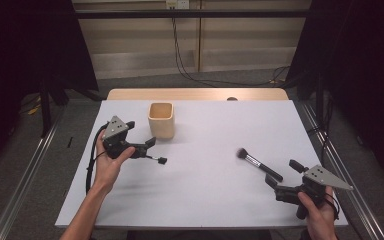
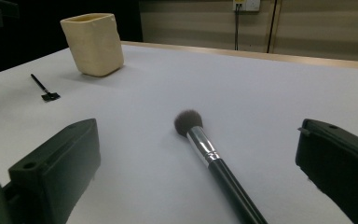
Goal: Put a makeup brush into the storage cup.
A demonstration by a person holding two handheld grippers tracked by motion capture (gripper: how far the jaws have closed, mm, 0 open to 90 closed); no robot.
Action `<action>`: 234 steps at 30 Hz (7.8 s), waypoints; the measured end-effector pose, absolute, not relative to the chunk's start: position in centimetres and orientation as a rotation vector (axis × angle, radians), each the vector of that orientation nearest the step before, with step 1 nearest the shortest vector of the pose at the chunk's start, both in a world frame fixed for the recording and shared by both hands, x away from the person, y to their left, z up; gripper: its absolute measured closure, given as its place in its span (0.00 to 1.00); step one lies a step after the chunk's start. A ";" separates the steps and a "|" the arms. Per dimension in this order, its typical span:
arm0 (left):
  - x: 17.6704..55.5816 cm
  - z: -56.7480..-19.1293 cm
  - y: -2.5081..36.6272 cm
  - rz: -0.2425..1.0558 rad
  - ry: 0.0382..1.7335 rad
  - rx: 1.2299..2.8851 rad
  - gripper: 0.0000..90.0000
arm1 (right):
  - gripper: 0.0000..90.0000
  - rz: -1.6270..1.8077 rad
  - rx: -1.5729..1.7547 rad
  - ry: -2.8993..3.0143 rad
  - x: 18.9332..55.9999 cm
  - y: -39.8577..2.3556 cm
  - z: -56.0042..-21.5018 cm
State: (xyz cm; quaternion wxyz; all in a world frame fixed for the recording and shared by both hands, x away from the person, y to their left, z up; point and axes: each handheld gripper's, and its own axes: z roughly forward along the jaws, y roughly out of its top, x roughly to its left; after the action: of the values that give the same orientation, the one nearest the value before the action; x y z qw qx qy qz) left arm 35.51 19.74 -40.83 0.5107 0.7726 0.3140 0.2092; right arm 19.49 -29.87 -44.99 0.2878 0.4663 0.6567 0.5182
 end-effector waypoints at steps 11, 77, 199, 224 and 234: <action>36.9 -40.8 19.9 0.450 0.752 2.057 0.04 | 0.00 1.382 1.240 1.759 19.4 -29.9 -45.0; 41.3 -44.6 15.6 0.008 0.544 2.859 0.26 | 0.00 1.379 1.230 1.797 19.5 -29.6 -45.1; 38.4 -40.2 20.9 0.126 0.764 2.106 0.95 | 0.00 1.352 1.234 1.802 19.5 -29.6 -45.2; 36.2 -40.8 20.9 0.302 0.777 1.863 0.95 | 0.00 1.361 1.232 1.790 19.5 -29.6 -45.2; 36.3 -40.5 20.5 0.344 0.762 1.789 0.95 | 0.00 1.364 1.236 1.782 19.5 -29.6 -45.2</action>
State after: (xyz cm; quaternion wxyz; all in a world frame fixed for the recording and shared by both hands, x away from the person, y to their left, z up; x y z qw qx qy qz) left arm 36.25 20.48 -40.47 0.5510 0.7561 0.3219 0.1452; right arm 19.53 -29.63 -45.18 0.2858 0.4625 0.6665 0.5101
